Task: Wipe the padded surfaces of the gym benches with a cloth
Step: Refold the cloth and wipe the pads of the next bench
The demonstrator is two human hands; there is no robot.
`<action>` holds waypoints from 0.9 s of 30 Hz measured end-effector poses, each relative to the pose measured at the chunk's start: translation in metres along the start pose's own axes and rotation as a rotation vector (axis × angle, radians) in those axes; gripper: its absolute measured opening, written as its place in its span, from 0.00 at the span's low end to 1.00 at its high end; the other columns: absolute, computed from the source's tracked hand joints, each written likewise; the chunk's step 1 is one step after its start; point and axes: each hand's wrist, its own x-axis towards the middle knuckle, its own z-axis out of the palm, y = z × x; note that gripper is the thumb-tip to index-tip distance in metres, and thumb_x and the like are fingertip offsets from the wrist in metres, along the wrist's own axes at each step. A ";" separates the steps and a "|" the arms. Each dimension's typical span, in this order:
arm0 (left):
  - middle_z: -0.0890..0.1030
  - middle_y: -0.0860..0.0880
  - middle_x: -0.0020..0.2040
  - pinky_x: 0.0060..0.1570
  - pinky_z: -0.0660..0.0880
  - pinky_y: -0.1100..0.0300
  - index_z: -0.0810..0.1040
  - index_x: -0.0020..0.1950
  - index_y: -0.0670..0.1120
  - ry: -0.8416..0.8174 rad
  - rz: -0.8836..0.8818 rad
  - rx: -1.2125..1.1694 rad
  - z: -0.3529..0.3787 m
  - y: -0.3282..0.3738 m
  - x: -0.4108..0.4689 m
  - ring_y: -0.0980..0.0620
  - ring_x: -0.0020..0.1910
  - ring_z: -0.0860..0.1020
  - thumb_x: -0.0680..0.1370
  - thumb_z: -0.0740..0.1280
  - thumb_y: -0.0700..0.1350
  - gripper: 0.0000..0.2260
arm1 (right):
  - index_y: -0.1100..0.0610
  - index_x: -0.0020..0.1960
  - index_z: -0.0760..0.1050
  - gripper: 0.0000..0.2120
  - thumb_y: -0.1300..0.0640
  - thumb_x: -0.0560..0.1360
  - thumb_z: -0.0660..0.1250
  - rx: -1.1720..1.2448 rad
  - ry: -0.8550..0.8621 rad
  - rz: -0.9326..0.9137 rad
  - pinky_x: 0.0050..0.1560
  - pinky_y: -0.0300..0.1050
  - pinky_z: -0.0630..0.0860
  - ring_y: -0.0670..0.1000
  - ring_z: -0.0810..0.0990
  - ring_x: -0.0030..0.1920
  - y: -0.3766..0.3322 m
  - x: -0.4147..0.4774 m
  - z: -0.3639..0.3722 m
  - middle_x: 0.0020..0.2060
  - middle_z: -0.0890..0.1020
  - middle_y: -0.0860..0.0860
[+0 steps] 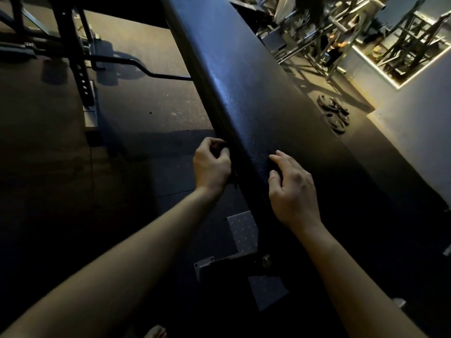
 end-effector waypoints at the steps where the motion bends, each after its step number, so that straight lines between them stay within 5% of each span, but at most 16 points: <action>1: 0.82 0.53 0.40 0.43 0.76 0.62 0.81 0.49 0.45 0.011 0.007 0.001 0.000 0.002 -0.005 0.63 0.37 0.78 0.78 0.70 0.36 0.04 | 0.58 0.71 0.75 0.26 0.52 0.77 0.55 -0.002 -0.001 -0.002 0.73 0.49 0.64 0.51 0.71 0.73 0.000 -0.001 0.000 0.72 0.75 0.53; 7: 0.83 0.53 0.41 0.46 0.75 0.69 0.80 0.48 0.48 -0.241 0.048 -0.049 -0.018 -0.007 -0.125 0.59 0.44 0.82 0.78 0.71 0.34 0.09 | 0.58 0.70 0.76 0.25 0.53 0.77 0.56 -0.001 0.013 -0.013 0.73 0.52 0.67 0.52 0.73 0.72 0.004 0.001 0.004 0.71 0.76 0.54; 10: 0.81 0.55 0.40 0.43 0.74 0.70 0.80 0.49 0.46 -0.109 0.105 0.059 -0.007 -0.004 -0.057 0.61 0.39 0.79 0.77 0.70 0.33 0.07 | 0.59 0.70 0.75 0.26 0.52 0.77 0.55 -0.010 0.003 -0.009 0.74 0.51 0.65 0.52 0.72 0.73 0.002 0.001 0.003 0.72 0.75 0.54; 14: 0.82 0.53 0.41 0.44 0.78 0.57 0.80 0.49 0.46 0.013 0.034 0.053 0.003 0.005 0.007 0.59 0.39 0.79 0.78 0.70 0.37 0.04 | 0.57 0.72 0.74 0.27 0.50 0.77 0.54 -0.011 -0.015 0.004 0.75 0.48 0.61 0.51 0.69 0.74 0.001 0.000 -0.001 0.73 0.73 0.53; 18: 0.80 0.54 0.40 0.43 0.72 0.71 0.78 0.49 0.46 -0.116 0.070 0.019 -0.005 -0.005 -0.088 0.64 0.39 0.78 0.77 0.69 0.32 0.09 | 0.58 0.71 0.75 0.27 0.51 0.76 0.54 -0.011 -0.008 0.004 0.74 0.49 0.62 0.51 0.70 0.74 0.002 0.001 0.001 0.73 0.74 0.54; 21: 0.82 0.52 0.41 0.44 0.74 0.70 0.78 0.48 0.47 -0.273 0.035 -0.022 -0.019 -0.010 -0.155 0.59 0.43 0.81 0.78 0.70 0.32 0.10 | 0.58 0.71 0.75 0.26 0.51 0.77 0.54 -0.024 0.002 -0.002 0.74 0.50 0.63 0.52 0.71 0.73 0.003 0.001 0.003 0.72 0.75 0.54; 24: 0.81 0.54 0.39 0.44 0.74 0.69 0.78 0.46 0.48 -0.166 0.086 0.029 -0.009 -0.005 -0.099 0.63 0.39 0.79 0.77 0.70 0.31 0.11 | 0.59 0.71 0.75 0.27 0.51 0.76 0.54 -0.024 -0.001 -0.009 0.74 0.51 0.64 0.53 0.71 0.73 0.004 0.002 0.004 0.72 0.75 0.54; 27: 0.81 0.52 0.40 0.45 0.79 0.56 0.78 0.45 0.51 -0.001 -0.019 0.018 0.001 0.000 -0.025 0.60 0.38 0.78 0.78 0.70 0.36 0.09 | 0.59 0.71 0.75 0.27 0.51 0.76 0.54 -0.025 0.003 -0.011 0.74 0.51 0.64 0.52 0.72 0.73 0.003 0.002 0.003 0.72 0.75 0.54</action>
